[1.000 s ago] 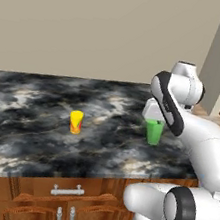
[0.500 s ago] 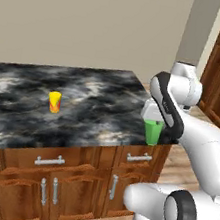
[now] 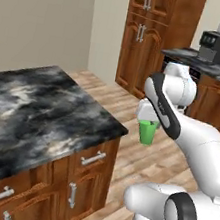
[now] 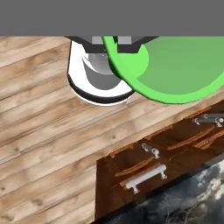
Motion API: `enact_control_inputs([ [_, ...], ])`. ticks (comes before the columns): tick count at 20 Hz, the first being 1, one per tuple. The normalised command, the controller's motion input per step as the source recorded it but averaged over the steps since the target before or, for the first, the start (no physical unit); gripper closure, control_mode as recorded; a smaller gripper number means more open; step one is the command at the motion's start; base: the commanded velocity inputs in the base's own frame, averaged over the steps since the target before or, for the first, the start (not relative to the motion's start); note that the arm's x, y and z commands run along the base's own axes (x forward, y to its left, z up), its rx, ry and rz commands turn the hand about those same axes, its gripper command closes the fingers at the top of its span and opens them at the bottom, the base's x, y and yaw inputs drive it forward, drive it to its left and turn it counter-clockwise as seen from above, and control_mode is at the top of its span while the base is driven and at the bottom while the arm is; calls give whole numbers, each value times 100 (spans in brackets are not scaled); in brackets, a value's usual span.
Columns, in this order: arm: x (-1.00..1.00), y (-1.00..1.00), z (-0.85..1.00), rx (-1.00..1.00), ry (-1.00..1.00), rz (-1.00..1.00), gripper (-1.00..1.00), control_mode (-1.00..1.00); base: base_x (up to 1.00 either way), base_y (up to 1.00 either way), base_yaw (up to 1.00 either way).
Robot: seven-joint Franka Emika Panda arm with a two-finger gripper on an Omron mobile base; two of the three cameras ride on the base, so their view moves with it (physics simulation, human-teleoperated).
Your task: Pick the cup and cup and place them in the sink. Then turn on the water.
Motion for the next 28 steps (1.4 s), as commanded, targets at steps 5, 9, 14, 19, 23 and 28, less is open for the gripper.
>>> enact_control_inputs([
  [5,0,0,0,0,0,0,100,100,0,-14,-75],
  [9,0,0,0,0,0,0,100,100,0,-25,-66],
  [14,0,0,0,0,0,0,100,100,0,-29,-55],
  [19,0,0,0,0,0,0,100,100,22,-71,-31],
  [23,0,0,0,0,0,0,100,100,61,-71,-24],
  [28,0,0,0,0,0,0,100,100,75,-27,-34],
])
